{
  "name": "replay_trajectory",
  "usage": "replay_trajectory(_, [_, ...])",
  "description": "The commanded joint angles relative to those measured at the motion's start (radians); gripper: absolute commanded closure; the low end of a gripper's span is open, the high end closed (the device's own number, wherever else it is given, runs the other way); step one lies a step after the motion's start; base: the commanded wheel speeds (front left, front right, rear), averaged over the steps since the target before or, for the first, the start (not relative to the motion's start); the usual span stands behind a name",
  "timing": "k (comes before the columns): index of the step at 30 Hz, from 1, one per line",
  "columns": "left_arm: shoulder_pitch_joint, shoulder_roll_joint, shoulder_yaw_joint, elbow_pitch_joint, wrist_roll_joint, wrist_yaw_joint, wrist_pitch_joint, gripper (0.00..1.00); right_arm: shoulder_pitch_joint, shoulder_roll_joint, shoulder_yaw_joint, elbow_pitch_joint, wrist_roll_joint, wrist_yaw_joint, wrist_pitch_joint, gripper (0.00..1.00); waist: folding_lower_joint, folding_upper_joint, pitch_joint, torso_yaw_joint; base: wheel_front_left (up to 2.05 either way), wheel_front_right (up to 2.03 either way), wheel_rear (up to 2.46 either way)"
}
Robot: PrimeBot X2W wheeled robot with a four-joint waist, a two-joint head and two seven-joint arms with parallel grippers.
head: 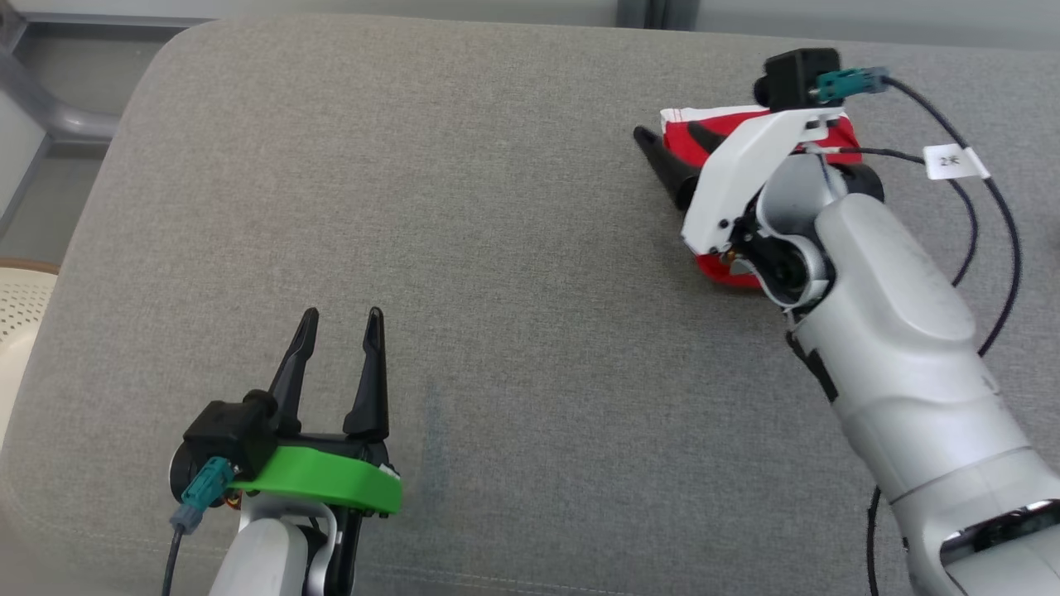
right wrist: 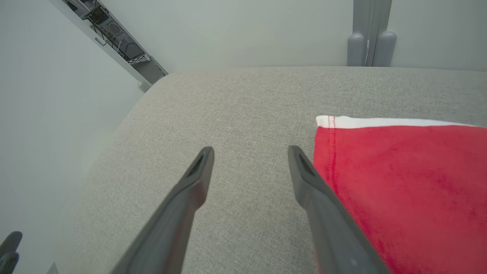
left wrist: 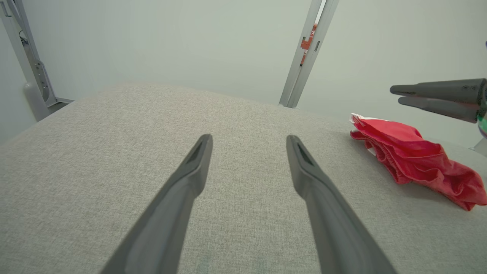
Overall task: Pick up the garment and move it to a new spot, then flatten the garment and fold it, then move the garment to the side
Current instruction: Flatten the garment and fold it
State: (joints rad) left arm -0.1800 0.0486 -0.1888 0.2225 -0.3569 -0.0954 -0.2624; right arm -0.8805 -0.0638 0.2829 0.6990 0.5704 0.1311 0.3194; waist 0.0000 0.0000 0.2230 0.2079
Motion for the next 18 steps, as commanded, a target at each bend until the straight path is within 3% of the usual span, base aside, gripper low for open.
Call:
replay_trajectory(1, [0.014, 0.004, 0.008, -0.003, 0.010, 0.003, -0.003, 0.00, 0.031, -0.037, -0.021, -0.039, 0.005, -0.001, -0.021, 0.00, 0.0000, 0.0000, -0.015, -0.020, 0.00, 0.00, 0.00])
replay_trajectory(10, [0.003, 0.004, 0.036, 0.008, 0.016, 0.006, -0.003, 0.00, 0.232, -0.173, -0.169, -0.293, -0.155, 0.000, -0.232, 0.00, 0.0000, 0.0000, -0.057, -0.085, 0.00, 0.00, 0.00])
replay_trajectory(18, [-0.024, 0.005, 0.088, 0.015, 0.013, 0.028, -0.003, 0.00, 0.439, -0.143, -0.293, -0.418, -0.180, 0.000, -0.352, 0.00, 0.0000, 0.0000, -0.104, -0.167, 0.00, 0.00, 0.00])
